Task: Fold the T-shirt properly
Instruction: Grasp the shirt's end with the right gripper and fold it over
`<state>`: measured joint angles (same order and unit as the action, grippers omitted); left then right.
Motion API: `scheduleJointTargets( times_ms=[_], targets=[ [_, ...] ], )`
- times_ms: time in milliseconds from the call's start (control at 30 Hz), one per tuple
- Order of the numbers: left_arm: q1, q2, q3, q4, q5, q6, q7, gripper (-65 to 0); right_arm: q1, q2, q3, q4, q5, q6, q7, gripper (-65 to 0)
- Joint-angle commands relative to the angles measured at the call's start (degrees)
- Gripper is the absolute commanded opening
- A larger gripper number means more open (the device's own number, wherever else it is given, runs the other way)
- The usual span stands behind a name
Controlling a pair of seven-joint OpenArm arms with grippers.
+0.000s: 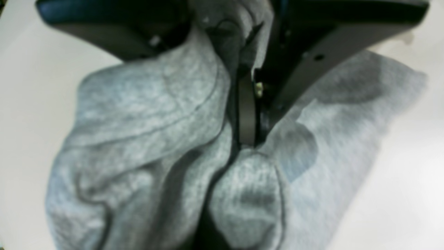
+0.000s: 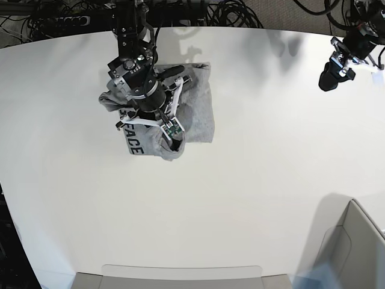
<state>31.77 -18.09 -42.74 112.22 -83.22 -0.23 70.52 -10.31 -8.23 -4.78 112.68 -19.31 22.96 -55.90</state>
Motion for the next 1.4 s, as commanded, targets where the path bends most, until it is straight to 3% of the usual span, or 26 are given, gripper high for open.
scheduleJointTargets(
  times_ms=[0, 200, 400, 567, 733, 1167, 1300, 1367],
  targets=[
    [0.3, -0.5, -0.6, 0.8, -1.8, 0.4, 1.1, -37.3, 1.4, -0.4, -1.1, 0.2, 0.5, -1.5, 1.6, -65.0],
    [0.3, -0.6, -0.6, 0.8, -1.8, 0.3, 1.3, -37.3, 2.5, -0.4, -3.2, -6.8, 0.5, -6.7, 1.6, -65.0],
    [0.2, -0.7, -0.2, 0.8, -1.8, 0.2, 1.3, -37.2, 2.3, -0.4, -5.2, -8.2, 0.5, -7.2, 1.6, -63.7],
    [0.1, -0.7, -0.1, 0.8, -1.8, 0.2, 1.3, -37.1, 2.3, -0.5, -5.4, -7.9, 0.5, -7.2, 1.4, -44.4],
    [-0.4, -0.8, -0.1, 0.8, -1.8, 0.2, 1.3, -37.1, 2.1, -0.5, -8.2, -6.6, 0.5, -7.2, 1.2, -36.0],
    [-1.3, -0.8, -0.1, 0.7, -1.8, 0.3, 1.3, -37.1, 0.2, -0.5, -10.2, 4.6, 0.4, -7.2, 1.1, -35.7],
    [-1.4, -0.7, -0.1, 0.7, -1.8, 0.3, 1.3, -37.1, -0.2, 0.4, -6.1, 5.7, -4.5, -7.2, 1.2, -36.1],
    [-1.4, -0.7, -0.1, 0.7, -1.8, 0.4, 1.3, -37.1, -0.3, 0.4, -2.1, 5.6, -6.6, -7.1, 1.5, -40.2]
  ],
)
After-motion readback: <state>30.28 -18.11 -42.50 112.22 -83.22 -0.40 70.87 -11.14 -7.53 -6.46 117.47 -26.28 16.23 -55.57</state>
